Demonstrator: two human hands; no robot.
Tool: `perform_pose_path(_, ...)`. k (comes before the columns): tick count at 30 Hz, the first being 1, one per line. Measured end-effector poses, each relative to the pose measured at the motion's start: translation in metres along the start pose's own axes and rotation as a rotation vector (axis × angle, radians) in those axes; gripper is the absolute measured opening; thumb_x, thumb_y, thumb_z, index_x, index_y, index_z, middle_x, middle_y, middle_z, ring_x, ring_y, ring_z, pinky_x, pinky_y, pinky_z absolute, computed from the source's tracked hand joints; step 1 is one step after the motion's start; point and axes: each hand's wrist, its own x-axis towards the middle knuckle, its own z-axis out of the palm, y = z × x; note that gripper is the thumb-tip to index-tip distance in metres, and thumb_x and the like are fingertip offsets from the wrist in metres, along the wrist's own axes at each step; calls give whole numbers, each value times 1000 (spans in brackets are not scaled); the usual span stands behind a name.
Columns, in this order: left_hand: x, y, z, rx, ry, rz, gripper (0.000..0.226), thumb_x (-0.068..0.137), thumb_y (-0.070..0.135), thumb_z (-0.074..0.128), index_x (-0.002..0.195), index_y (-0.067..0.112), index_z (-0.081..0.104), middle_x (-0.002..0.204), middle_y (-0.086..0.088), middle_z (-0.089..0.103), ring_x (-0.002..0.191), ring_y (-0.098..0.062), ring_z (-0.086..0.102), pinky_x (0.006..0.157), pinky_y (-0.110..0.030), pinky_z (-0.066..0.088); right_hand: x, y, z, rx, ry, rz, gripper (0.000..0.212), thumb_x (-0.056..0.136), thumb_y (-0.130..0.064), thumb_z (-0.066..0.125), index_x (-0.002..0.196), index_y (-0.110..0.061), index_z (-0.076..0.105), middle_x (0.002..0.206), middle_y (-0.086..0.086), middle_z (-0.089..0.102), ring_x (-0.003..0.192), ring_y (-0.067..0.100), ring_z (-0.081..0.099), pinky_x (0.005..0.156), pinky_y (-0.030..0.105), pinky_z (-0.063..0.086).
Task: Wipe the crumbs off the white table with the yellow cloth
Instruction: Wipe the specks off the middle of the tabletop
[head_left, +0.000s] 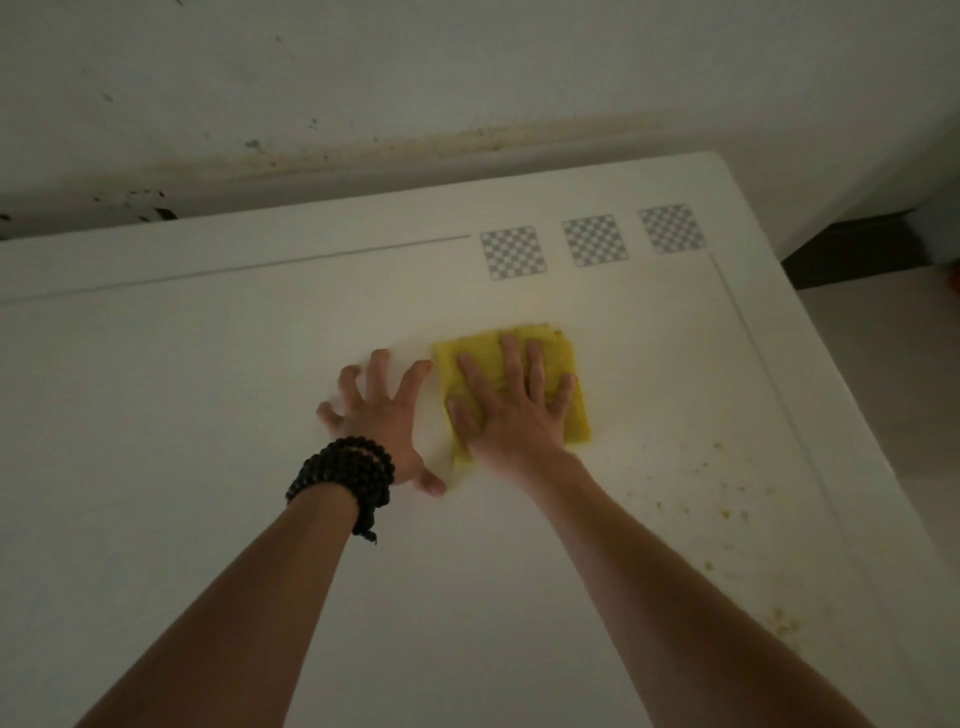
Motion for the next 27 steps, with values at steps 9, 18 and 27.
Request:
perform_pose_path(9,-6,-12,6,-18,-47,-35,145,38,67,84,142,49,-17,150,5,-32,139,-31,-20,111,-57,12,-23,-1,17,5,17,4,64,94,-71,11,152,-55,-10,162,-7,-34,144,23,-40,108,61,-28)
perform_pose_path(18,-1,-3,4,-65,-51,-23,142,43,68,83,138,54,-22,150,9,-36,141,-28,-26,113,-59,6,61,26,-30,41,34,48,65,97,-70,19,156,-52,1,167,-3,-23,150,27,-28,113,64,-20)
perform_pose_path(27,-1,-9,8,-57,-23,-52,142,44,62,86,143,52,-16,153,10,-32,142,-27,-22,112,-61,8,8,14,5,42,67,53,65,97,-67,20,155,-50,-1,166,-2,-27,148,28,-32,107,62,-28)
